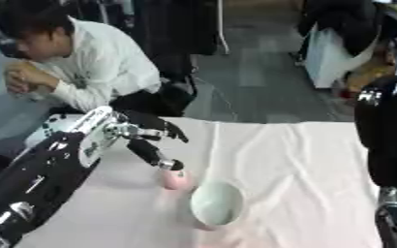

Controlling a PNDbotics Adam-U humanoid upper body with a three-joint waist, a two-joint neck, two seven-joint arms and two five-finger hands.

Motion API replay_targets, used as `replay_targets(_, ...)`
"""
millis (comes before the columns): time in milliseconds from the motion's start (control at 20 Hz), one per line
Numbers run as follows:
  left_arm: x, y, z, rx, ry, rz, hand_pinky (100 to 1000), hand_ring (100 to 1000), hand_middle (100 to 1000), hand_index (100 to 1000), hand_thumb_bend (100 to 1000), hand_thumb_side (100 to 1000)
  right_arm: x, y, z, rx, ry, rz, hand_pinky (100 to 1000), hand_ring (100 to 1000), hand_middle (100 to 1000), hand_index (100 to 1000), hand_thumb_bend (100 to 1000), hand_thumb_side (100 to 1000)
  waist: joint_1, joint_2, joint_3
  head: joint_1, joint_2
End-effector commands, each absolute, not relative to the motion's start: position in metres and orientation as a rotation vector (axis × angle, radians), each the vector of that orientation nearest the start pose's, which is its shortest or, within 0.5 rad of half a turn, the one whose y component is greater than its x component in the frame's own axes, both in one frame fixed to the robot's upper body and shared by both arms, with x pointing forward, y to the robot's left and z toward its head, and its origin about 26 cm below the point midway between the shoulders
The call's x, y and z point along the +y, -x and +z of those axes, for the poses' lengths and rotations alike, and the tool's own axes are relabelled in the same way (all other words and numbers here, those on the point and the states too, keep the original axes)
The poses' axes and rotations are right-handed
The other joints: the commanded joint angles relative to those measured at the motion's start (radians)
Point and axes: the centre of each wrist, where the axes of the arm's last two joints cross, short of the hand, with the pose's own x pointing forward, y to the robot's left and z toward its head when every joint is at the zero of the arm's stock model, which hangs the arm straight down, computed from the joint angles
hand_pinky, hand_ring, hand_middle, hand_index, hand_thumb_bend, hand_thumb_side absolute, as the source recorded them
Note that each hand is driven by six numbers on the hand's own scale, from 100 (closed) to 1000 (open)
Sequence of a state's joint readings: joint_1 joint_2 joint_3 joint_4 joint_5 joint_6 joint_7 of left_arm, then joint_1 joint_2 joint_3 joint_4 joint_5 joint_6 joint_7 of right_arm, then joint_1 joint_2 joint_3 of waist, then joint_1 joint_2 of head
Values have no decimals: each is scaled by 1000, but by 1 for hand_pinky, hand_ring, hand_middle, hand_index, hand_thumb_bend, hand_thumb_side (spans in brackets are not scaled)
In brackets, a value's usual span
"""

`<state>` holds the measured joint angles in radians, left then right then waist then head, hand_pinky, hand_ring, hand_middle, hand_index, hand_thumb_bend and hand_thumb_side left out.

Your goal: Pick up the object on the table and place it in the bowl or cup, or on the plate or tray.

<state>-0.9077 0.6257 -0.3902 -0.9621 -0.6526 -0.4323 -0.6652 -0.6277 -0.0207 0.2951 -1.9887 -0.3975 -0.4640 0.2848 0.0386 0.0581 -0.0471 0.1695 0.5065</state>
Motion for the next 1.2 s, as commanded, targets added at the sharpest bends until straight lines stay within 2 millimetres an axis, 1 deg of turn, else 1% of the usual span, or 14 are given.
replay_targets(50, 316, -466, 197, -1123, -512, -2012, 857, 905, 943, 1000, 1000, 864, -101, -288, 269, 2883, 1221, -525, 100, 100, 100, 252, 680, 667, 1, -10, -1, 8, -15)
replay_targets(100, 316, -466, 196, -1116, -498, -2003, 854, 903, 943, 1000, 1000, 862, -101, -288, 269, 2883, 1221, -525, 100, 100, 100, 252, 680, 667, 1, -10, -1, 9, -15)
replay_targets(150, 317, -467, 193, -1107, -482, -1990, 825, 890, 940, 1000, 1000, 848, -101, -288, 269, 2883, 1221, -525, 100, 100, 100, 252, 680, 670, 1, -9, -2, 9, -15)
replay_targets(200, 318, -467, 192, -1100, -466, -1977, 817, 886, 939, 1000, 1000, 846, -101, -288, 269, 2883, 1221, -525, 100, 100, 100, 252, 681, 671, 1, -9, -2, 10, -15)
replay_targets(300, 318, -468, 190, -1088, -437, -1956, 813, 883, 940, 1000, 1000, 841, -101, -288, 269, 2883, 1221, -525, 100, 100, 100, 252, 681, 671, 1, -9, -2, 10, -14)
replay_targets(400, 319, -468, 188, -1071, -418, -1945, 809, 887, 942, 1000, 1000, 817, -101, -288, 269, 2882, 1222, -526, 100, 100, 100, 252, 680, 673, 1, -9, -2, 11, -15)
replay_targets(600, 318, -468, 183, -1045, -400, -1932, 799, 886, 946, 1000, 1000, 744, -101, -288, 270, 2880, 1224, -524, 100, 100, 100, 252, 679, 675, 0, -8, -4, 14, -18)
replay_targets(650, 319, -468, 182, -1039, -398, -1927, 797, 886, 947, 1000, 1000, 708, -100, -288, 270, 2878, 1225, -524, 100, 100, 100, 252, 678, 674, 0, -7, -6, 18, -21)
replay_targets(850, 323, -470, 175, -1027, -396, -1900, 787, 879, 957, 1000, 990, 683, -99, -287, 271, 2872, 1230, -522, 100, 100, 100, 255, 680, 672, -1, -2, -13, 29, -29)
replay_targets(900, 324, -470, 174, -1028, -395, -1890, 789, 880, 958, 1000, 1000, 687, -99, -287, 271, 2871, 1231, -521, 100, 100, 100, 254, 681, 671, -1, -1, -14, 31, -31)
replay_targets(1050, 327, -472, 169, -1045, -393, -1857, 769, 865, 952, 1000, 984, 647, -98, -287, 271, 2866, 1235, -521, 100, 100, 100, 254, 684, 667, -1, 2, -19, 38, -33)
replay_targets(1100, 327, -473, 166, -1047, -394, -1845, 769, 865, 952, 1000, 986, 650, -97, -287, 271, 2864, 1236, -522, 100, 100, 100, 254, 684, 667, -2, 2, -21, 41, -33)
replay_targets(1150, 327, -474, 163, -1046, -394, -1835, 768, 863, 953, 1000, 956, 600, -97, -286, 272, 2863, 1236, -522, 100, 100, 100, 254, 688, 661, -2, 3, -22, 43, -33)
replay_targets(1200, 327, -475, 160, -1044, -393, -1824, 768, 863, 952, 1000, 950, 590, -97, -286, 272, 2861, 1236, -522, 100, 100, 100, 254, 689, 660, -3, 4, -23, 46, -33)
